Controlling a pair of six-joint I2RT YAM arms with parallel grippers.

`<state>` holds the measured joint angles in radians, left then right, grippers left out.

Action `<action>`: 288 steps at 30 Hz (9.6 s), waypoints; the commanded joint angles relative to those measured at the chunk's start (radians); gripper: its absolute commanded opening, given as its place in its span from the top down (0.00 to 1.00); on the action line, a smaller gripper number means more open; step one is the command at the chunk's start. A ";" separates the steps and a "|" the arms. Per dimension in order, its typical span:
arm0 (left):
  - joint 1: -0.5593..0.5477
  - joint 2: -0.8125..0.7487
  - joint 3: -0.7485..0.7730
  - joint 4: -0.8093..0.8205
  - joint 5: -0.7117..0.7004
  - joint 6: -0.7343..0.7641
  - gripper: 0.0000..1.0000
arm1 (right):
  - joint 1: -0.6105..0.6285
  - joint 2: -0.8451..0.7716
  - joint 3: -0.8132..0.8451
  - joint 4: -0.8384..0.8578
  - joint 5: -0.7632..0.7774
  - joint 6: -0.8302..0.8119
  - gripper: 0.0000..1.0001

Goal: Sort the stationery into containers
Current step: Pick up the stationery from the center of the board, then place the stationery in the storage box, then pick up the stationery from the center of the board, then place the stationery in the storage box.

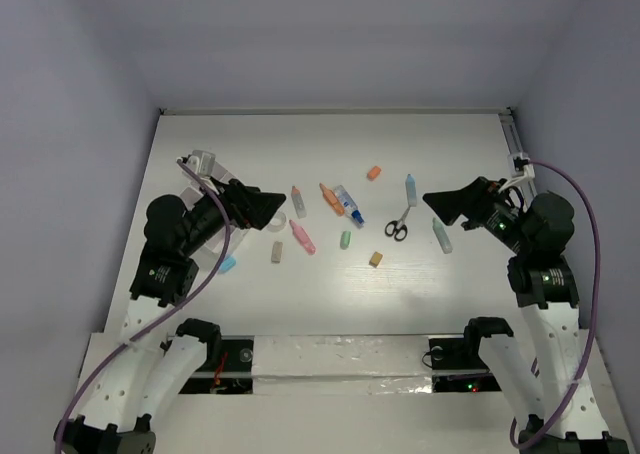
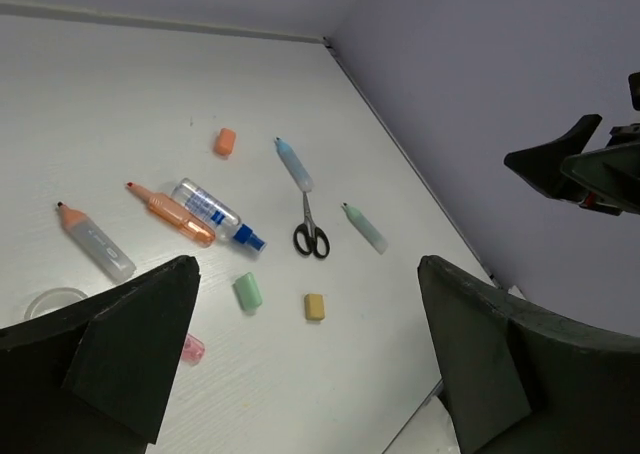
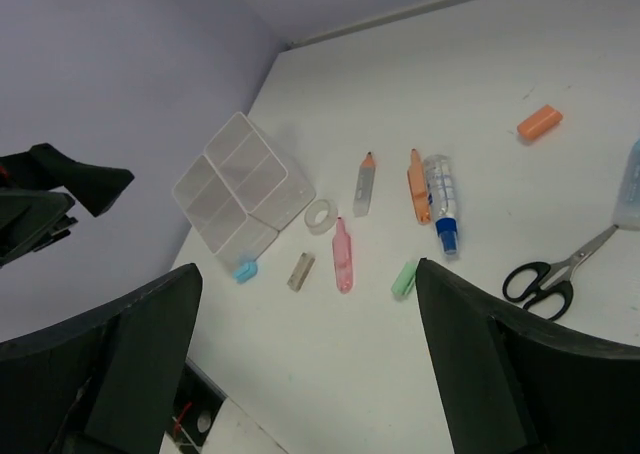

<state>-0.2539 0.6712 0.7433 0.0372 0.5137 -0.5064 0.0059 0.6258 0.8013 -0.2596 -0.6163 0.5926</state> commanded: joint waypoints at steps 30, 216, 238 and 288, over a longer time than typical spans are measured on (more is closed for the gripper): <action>-0.380 0.523 -0.025 -0.218 -0.891 -0.060 0.58 | -0.007 -0.011 -0.163 0.111 -0.103 0.003 0.68; -0.894 1.271 0.510 -0.071 -0.839 0.029 0.51 | 0.117 -0.084 0.036 -0.207 0.319 -0.157 0.58; -0.874 1.060 0.538 -0.233 -1.106 0.077 1.00 | 0.117 -0.087 0.006 -0.184 0.279 -0.142 0.58; 0.025 0.867 0.470 -0.304 -1.192 0.351 0.65 | 0.126 -0.002 -0.198 0.013 0.105 -0.071 0.59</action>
<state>-0.2317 1.5684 1.1843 -0.2798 -0.6590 -0.1642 0.1257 0.6147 0.5877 -0.2829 -0.4831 0.5312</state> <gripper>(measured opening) 0.340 0.414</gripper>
